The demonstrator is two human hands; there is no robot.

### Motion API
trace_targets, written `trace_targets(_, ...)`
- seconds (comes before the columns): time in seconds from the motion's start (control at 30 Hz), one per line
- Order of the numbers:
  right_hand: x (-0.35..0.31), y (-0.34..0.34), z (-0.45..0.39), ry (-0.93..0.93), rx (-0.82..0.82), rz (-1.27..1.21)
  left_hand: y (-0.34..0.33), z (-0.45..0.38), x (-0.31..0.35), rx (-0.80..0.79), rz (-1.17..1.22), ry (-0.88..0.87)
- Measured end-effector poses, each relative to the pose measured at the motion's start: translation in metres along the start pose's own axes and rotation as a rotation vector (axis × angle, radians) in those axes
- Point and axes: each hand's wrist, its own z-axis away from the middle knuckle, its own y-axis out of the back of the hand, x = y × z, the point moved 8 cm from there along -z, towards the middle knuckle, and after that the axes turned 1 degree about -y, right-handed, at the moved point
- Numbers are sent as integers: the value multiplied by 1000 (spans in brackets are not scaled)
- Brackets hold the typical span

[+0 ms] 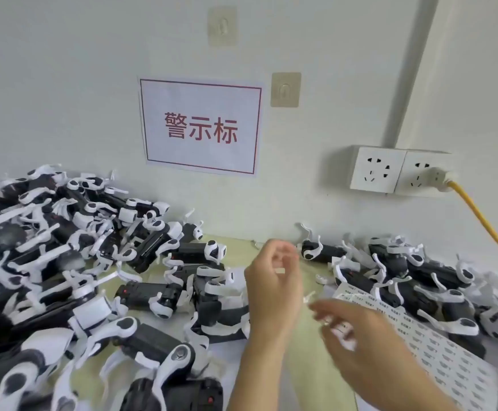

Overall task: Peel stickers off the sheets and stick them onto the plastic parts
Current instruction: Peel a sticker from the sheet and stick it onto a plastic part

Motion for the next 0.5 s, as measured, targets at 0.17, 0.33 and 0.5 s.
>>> trace_targets(0.17, -19, -90, -13, 84, -330, -1, 13, -10, 0, 60, 112, -32)
trace_targets(0.33, -6, -113, -14, 60, -251, 183, 6, -9, -3, 23, 63, -21)
trace_targets(0.5, -10, -101, -16, 73, -178, -184, 5, -6, 8, 31, -11, -124)
